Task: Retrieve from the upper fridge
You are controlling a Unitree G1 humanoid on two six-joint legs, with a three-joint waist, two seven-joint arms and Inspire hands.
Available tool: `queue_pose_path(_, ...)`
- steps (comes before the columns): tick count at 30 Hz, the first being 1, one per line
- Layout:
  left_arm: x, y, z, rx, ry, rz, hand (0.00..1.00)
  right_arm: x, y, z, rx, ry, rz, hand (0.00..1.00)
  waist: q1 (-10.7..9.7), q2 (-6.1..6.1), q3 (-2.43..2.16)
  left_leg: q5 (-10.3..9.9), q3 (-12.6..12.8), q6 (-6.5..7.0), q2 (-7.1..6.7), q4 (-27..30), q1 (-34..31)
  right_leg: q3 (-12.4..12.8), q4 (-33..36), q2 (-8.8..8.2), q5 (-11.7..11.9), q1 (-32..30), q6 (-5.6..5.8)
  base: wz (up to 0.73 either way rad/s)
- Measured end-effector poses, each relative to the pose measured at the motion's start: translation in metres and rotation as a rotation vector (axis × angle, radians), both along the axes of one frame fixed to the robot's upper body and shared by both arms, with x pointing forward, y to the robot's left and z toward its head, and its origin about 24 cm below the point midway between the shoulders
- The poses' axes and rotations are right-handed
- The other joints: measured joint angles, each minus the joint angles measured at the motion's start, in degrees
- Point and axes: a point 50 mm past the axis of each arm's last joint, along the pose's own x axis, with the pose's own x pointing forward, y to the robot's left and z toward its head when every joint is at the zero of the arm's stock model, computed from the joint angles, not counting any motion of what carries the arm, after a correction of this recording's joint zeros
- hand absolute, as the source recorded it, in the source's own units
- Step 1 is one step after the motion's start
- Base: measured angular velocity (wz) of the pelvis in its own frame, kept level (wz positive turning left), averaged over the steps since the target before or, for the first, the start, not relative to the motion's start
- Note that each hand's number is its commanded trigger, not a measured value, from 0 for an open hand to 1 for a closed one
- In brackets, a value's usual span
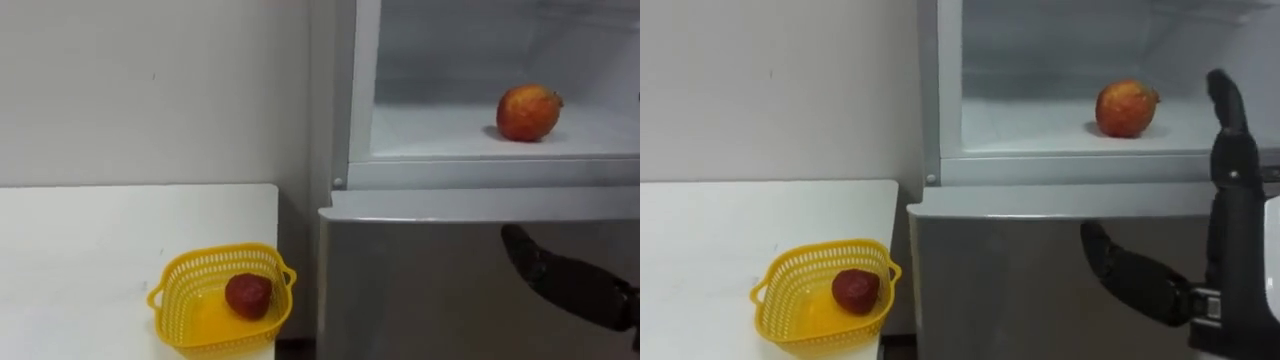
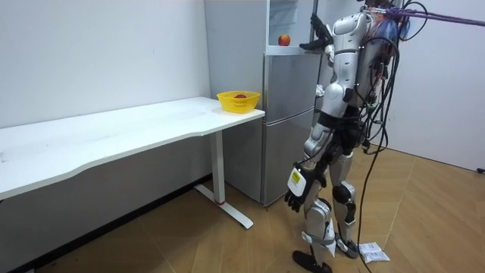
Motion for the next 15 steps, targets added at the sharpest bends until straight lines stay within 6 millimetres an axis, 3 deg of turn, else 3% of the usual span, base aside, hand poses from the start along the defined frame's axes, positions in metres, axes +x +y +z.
queue_pose_path(5, -0.001, 0.004, 0.001, 0.008, 0.012, -0.023, 0.00, 0.020, -0.010, 0.024, -0.023, -0.070, -0.023, 0.00, 0.1, -0.17, -0.06, 0.0, -0.7, -0.03, 0.10, 0.8, -0.7, -1.4, 0.2, -0.01, 0.0, -0.4, -0.06, 0.05)
queue_pose_path(12, -0.005, 0.004, 0.001, -0.007, 0.031, -0.024, 0.00, 0.024, -0.016, 0.025, 0.026, -0.056, -0.034, 0.00, 0.2, -0.49, -0.27, 0.0, -1.7, -0.11, 0.09, 1.4, -0.9, -3.0, 0.1, -0.01, 0.0, 0.3, -0.06, 0.08)
queue_pose_path(15, -0.005, 0.004, 0.001, -0.009, 0.029, -0.022, 0.00, 0.025, -0.018, 0.023, 0.058, -0.048, -0.026, 0.00, 1.2, -0.48, -0.26, 0.0, -1.7, -0.11, 0.10, 1.5, -0.6, -3.1, 0.1, -0.01, 0.0, 0.6, -0.06, 0.00)
